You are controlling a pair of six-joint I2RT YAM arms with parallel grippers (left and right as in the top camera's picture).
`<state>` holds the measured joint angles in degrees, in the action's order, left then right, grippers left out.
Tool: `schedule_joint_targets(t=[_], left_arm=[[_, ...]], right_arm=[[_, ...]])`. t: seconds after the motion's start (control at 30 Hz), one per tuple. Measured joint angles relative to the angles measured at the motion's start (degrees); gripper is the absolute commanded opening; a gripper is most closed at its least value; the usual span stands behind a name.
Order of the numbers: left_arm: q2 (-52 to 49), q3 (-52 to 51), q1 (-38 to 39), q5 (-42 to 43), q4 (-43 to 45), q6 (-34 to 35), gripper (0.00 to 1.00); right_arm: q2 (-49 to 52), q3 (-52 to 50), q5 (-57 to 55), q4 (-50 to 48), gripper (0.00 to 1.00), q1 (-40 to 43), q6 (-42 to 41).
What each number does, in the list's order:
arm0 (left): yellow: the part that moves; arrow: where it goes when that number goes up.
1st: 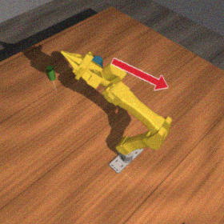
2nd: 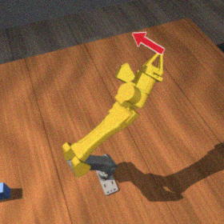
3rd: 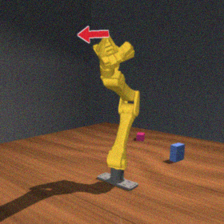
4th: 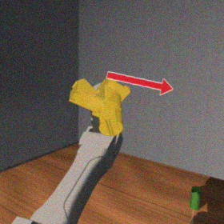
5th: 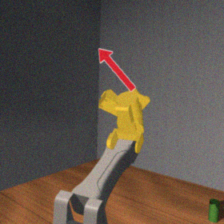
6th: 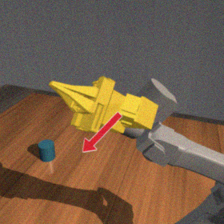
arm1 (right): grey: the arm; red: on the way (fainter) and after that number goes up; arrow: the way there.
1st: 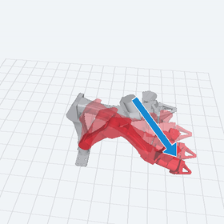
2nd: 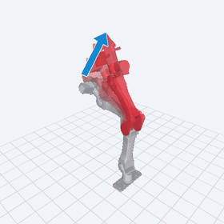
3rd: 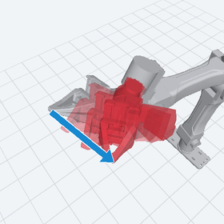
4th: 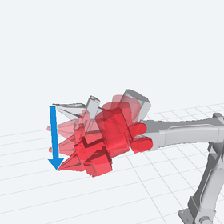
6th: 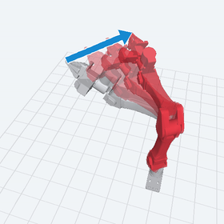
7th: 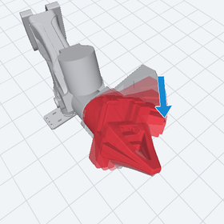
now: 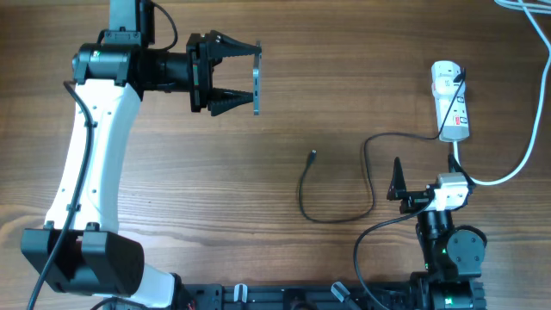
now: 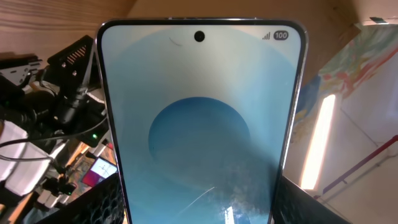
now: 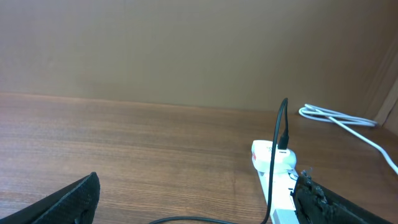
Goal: Plug charger to phone and switch on socket
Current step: 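Lift the phone with the left gripper and hold it upright, then raise the right gripper and swing it toward the table center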
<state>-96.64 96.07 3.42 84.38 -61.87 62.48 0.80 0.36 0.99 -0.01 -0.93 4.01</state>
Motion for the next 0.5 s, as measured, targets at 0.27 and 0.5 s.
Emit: schedule_joint_targets(t=[0.27,0.5], left_arm=[[0.0,0.0,0.0,0.2,0.0,0.5,0.68],[0.0,0.0,0.0,0.2,0.1,0.5,0.68]], right_arm=[[0.0,0.0,0.0,0.0,1.00,0.0,0.0],[0.0,0.0,0.0,0.0,1.00,0.0,0.0]])
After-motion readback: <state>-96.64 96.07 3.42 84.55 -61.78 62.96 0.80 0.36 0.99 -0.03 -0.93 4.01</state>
